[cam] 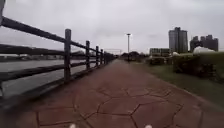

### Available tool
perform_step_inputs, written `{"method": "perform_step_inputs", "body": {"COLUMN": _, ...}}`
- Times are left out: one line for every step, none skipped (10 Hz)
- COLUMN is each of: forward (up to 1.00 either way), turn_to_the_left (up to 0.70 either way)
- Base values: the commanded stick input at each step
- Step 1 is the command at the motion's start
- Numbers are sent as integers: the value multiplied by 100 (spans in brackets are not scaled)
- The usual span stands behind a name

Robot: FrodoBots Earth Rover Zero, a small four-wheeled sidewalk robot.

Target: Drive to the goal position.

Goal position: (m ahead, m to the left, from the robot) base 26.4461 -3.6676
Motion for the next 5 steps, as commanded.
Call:
{"method": "perform_step_inputs", "body": {"forward": 100, "turn_to_the_left": 0}}
{"method": "perform_step_inputs", "body": {"forward": 100, "turn_to_the_left": 0}}
{"method": "perform_step_inputs", "body": {"forward": 100, "turn_to_the_left": -3}}
{"method": "perform_step_inputs", "body": {"forward": 100, "turn_to_the_left": -22}}
{"method": "perform_step_inputs", "body": {"forward": 100, "turn_to_the_left": -40}}
